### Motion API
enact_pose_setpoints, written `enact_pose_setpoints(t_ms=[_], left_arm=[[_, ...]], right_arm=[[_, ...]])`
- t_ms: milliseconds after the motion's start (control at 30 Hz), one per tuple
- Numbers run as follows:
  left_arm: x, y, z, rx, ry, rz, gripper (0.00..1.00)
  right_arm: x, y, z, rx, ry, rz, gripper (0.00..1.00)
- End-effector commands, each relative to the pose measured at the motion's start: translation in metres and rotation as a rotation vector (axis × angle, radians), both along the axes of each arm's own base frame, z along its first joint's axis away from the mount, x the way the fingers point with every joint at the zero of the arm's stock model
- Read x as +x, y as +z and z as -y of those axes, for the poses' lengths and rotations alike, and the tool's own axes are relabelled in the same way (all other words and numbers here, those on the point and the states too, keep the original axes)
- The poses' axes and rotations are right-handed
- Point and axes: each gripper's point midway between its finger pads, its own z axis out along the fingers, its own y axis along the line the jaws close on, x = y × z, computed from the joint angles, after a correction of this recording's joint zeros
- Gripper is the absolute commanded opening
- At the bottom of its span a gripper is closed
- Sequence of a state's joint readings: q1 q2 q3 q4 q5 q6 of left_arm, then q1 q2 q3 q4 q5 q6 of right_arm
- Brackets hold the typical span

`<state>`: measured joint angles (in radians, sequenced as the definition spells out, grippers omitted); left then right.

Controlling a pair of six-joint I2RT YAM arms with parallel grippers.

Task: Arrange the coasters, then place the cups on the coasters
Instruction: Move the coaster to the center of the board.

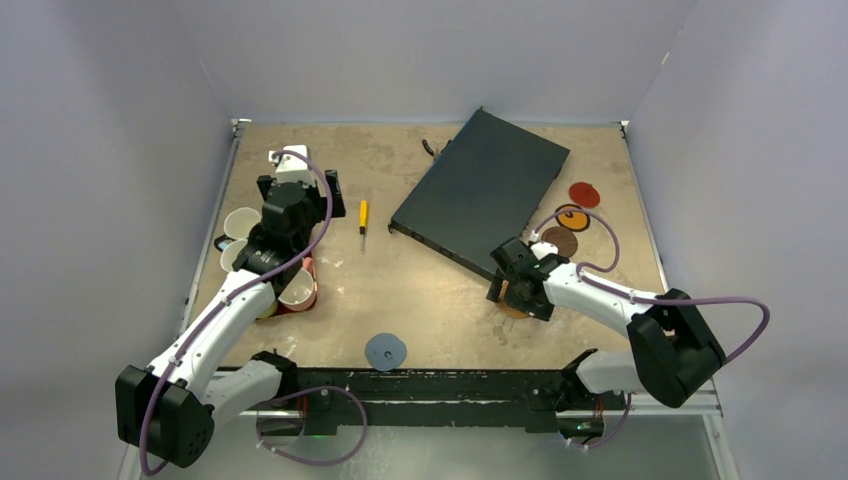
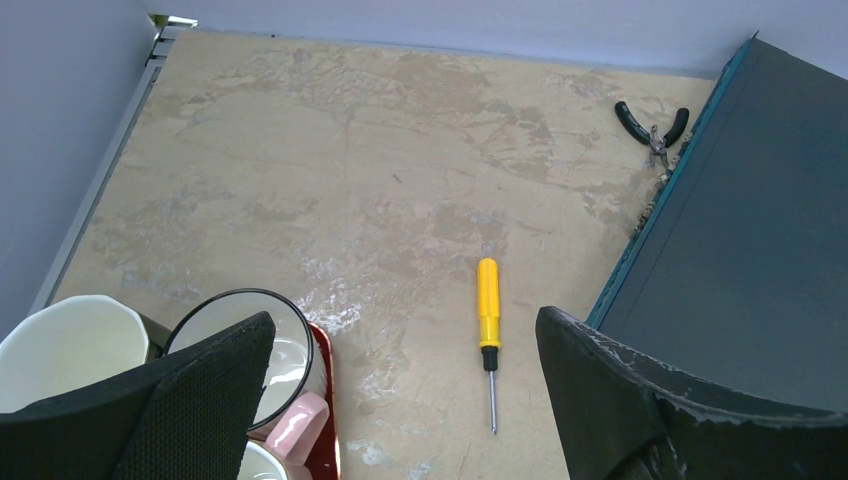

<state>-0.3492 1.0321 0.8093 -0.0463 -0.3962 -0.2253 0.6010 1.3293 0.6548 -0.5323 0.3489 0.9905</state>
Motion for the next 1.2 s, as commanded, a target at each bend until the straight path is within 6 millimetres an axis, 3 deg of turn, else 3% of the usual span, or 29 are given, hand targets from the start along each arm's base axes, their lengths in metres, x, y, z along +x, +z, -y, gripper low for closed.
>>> enact_pose_setpoints(t_ms=[0,667,967,1100,1167], left_arm=[[0.003,0.010,0.005,-0.025,-0.009,0.034,0.98],[0.003,0.010,0.005,-0.025,-0.009,0.035,0.98],[0.003,0.011,0.005,-0.026,-0.010,0.038,0.99],[0.002,0.012,0.005,-0.029,-0.011,0.041,0.99],[0.002,0.013,0.005,-0.032,-0.013,0.043,0.99]], right_arm=[[0.005,0.000,0.011,-0.055,-0.016,0.011,0.98],[0.018,0.019,0.012,-0.045,0.006,0.071,0.98],[0.018,0.053,0.001,0.046,0.084,0.154,0.98],[0.019,0.083,-0.014,0.135,0.174,0.229,0.98],[0.023,0.106,-0.032,0.220,0.258,0.307,0.98]])
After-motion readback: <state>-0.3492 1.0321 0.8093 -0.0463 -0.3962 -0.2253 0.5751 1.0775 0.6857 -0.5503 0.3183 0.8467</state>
